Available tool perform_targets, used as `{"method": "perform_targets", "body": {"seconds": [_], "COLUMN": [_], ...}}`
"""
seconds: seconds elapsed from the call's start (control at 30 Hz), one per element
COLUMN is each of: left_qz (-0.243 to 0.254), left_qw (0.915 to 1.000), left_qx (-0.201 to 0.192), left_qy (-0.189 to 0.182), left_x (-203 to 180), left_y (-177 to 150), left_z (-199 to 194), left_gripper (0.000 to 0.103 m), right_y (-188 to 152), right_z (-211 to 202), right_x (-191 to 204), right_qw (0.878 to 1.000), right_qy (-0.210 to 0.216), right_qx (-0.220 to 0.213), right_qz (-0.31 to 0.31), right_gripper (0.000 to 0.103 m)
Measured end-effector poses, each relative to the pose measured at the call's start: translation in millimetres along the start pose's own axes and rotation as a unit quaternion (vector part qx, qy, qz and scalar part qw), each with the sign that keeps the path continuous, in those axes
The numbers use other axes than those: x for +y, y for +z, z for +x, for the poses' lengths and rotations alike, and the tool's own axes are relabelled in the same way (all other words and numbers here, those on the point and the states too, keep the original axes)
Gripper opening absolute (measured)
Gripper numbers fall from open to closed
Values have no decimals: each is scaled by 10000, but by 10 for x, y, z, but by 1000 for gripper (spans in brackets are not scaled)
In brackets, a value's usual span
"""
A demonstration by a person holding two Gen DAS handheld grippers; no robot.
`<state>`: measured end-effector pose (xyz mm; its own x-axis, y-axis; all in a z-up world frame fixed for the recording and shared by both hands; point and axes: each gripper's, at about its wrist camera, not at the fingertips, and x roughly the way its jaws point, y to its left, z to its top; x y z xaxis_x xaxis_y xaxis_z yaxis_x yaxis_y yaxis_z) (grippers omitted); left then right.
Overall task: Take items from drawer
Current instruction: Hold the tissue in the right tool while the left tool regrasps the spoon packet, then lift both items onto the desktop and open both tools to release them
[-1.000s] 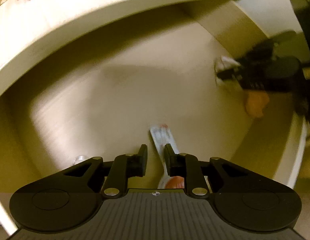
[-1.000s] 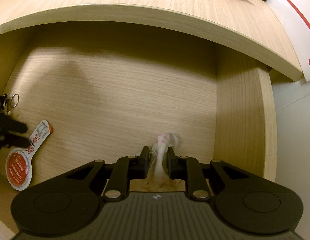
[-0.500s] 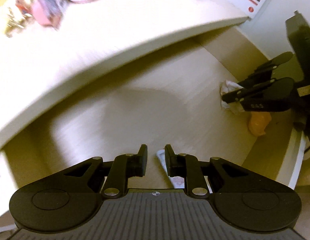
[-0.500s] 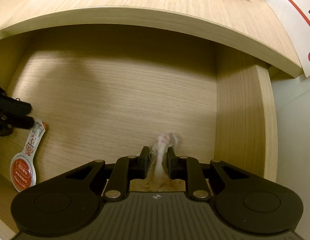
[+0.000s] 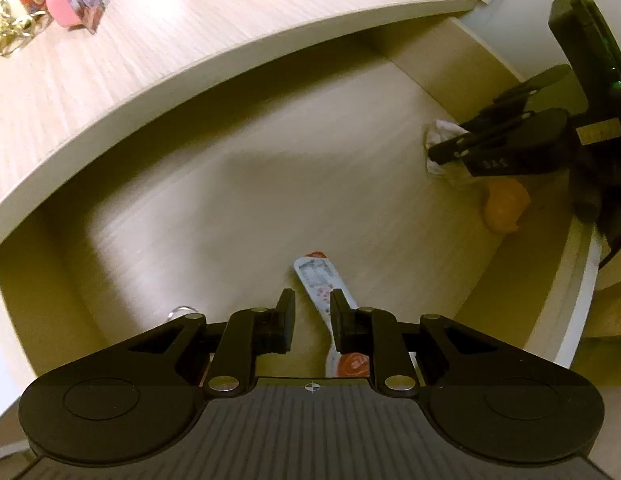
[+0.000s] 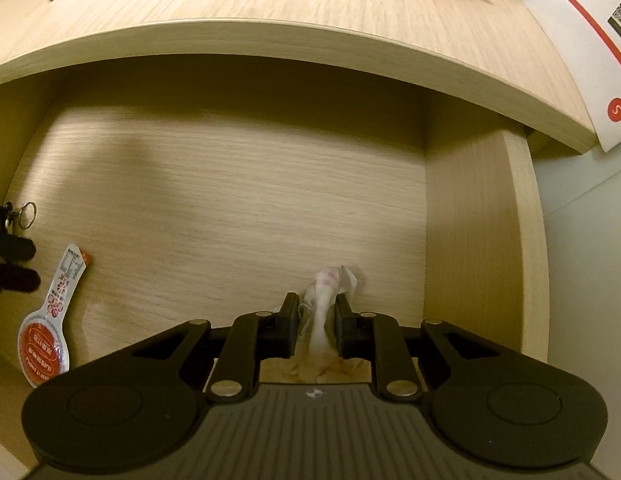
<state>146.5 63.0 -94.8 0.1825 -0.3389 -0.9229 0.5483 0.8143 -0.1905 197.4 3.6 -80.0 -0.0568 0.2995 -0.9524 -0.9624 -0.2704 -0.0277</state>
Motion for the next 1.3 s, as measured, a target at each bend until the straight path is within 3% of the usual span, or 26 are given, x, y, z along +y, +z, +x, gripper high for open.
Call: {"method": "perform_targets", "body": {"seconds": [0.13,0.37,0.5,0.6,1.03,1.1,1.17,1.23,1.3], "left_qz": [-236,-1306,-1220,-1181,-643,-499,-336,-214,-148], "left_qw": [9997,9909,9912,9910,9953,9960,9967,9972,9973], "left_qx": [89,286,514,628,708,723,717,683,631], "left_qy": [-50,-182,-30,-33,150,139,169,225,338], "left_x": [-13,133,65,3,-249,-293,-330,-378,-406], "left_y": [8,25,50,69,138,112,77,36,-4], "left_z": [28,109,205,277,356,361,352,345,321], "left_gripper": [20,20,21,28,28,26,27,27,27], "right_y": [3,4,-2,14,-23,-42,-47,-65,-87], "right_z": [2,1,31,44,-27,-75,-162,-336,-514], "right_x": [-5,-9,-18,-19,-106,-127,-173,-262,-344], "right_qw": [10000,9999,9998,9997,9980,9978,9976,9968,9959], "right_qy": [-3,14,34,50,91,204,191,189,117], "right_qx": [-2,-23,-38,-42,-136,-246,-292,-423,-554], "right_qz": [43,134,186,217,606,583,595,651,707], "right_gripper": [18,18,18,18,18,21,38,48,51]}}
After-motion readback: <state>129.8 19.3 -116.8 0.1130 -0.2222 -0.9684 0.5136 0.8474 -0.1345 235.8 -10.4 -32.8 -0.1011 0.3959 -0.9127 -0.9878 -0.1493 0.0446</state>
